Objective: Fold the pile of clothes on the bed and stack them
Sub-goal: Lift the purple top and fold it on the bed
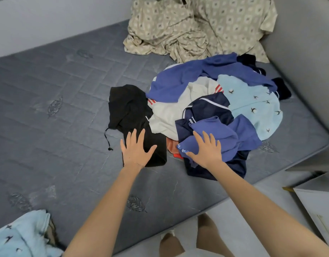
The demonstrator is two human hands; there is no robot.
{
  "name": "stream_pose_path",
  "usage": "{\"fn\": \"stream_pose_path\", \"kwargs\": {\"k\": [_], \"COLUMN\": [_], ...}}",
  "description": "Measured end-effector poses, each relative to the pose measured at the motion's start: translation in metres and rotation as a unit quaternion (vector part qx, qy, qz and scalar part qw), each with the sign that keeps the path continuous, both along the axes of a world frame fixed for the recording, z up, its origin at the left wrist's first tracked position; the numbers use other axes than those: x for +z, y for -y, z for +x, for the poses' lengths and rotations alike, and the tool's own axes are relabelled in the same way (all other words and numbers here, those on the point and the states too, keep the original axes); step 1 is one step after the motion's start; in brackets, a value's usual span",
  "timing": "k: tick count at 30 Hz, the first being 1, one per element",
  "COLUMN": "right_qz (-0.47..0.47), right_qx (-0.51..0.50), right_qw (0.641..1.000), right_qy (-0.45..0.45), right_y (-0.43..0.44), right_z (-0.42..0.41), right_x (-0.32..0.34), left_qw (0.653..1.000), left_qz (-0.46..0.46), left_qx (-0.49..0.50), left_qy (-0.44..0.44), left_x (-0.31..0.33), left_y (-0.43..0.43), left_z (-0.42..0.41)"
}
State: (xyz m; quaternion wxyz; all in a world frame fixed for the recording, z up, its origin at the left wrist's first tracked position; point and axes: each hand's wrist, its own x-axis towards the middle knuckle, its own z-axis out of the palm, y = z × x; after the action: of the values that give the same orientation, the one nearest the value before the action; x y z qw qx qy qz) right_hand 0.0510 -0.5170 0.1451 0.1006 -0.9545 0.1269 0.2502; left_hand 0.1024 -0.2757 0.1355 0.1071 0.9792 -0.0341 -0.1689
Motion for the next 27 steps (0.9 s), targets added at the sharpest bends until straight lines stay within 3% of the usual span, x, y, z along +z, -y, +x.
{"fn": "stream_pose_path", "kwargs": {"k": [5, 13, 20, 27], "right_qz": [0.005, 0.023, 0.047, 0.117], "right_qx": [-0.008, -0.051, -0.143, -0.2], "right_qw": [0.999, 0.997, 0.988, 0.972], "right_qy": [-0.038, -0.045, -0.04, -0.026], "right_y": [0.063, 0.14, 0.18, 0.19], "right_z": [0.013, 0.034, 0.051, 0.05], "right_x": [-0.028, -0.074, -0.115, -0.138], "left_qw": [0.999, 0.991, 0.996, 0.996], "left_qz": [0.012, -0.042, -0.042, -0.081], "left_qx": [0.0, 0.039, 0.011, 0.032], "left_qy": [-0.034, -0.124, -0.074, -0.003], "left_x": [-0.031, -0.092, -0.132, -0.139], "left_y": [0.061, 0.173, 0.232, 0.232], "left_z": [0.011, 0.02, 0.05, 0.065]}}
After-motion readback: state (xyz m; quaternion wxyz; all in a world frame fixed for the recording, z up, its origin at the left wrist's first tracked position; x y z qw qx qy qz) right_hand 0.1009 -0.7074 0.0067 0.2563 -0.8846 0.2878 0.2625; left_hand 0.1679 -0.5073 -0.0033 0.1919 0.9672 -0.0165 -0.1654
